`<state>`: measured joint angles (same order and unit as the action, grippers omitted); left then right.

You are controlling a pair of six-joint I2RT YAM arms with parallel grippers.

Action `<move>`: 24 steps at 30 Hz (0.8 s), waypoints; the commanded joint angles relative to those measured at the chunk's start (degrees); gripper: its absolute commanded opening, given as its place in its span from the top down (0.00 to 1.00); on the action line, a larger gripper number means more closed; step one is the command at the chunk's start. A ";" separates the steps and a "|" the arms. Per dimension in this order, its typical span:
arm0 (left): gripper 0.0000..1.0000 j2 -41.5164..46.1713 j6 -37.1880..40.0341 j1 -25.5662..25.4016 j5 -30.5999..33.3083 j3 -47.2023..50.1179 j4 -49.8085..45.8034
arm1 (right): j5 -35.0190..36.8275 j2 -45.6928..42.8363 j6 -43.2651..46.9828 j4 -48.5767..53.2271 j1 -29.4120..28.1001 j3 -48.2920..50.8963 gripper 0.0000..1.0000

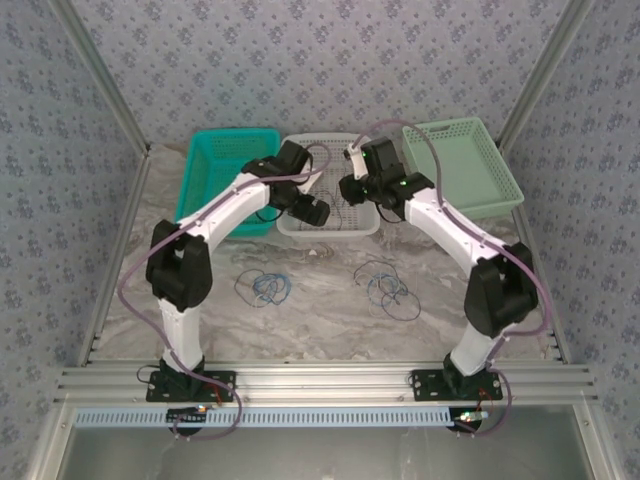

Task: Untangle the cables

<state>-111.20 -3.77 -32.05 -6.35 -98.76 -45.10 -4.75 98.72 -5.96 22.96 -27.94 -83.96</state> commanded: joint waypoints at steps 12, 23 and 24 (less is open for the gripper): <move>0.04 22.90 -6.70 3.31 1.84 24.36 12.27 | -0.89 -2.38 -0.38 9.47 -0.34 0.47 0.21; 0.19 32.00 -11.37 7.57 -7.49 41.34 15.22 | 1.27 -16.86 5.67 5.15 -7.03 13.31 0.26; 0.21 32.84 -12.43 8.72 -8.65 43.00 15.69 | 1.22 -17.83 6.14 4.27 -8.33 15.02 0.28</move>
<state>-81.49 -12.40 -25.61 -9.91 -58.43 -31.83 -4.32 83.42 -3.22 28.82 -33.54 -72.07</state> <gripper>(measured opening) 0.807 0.734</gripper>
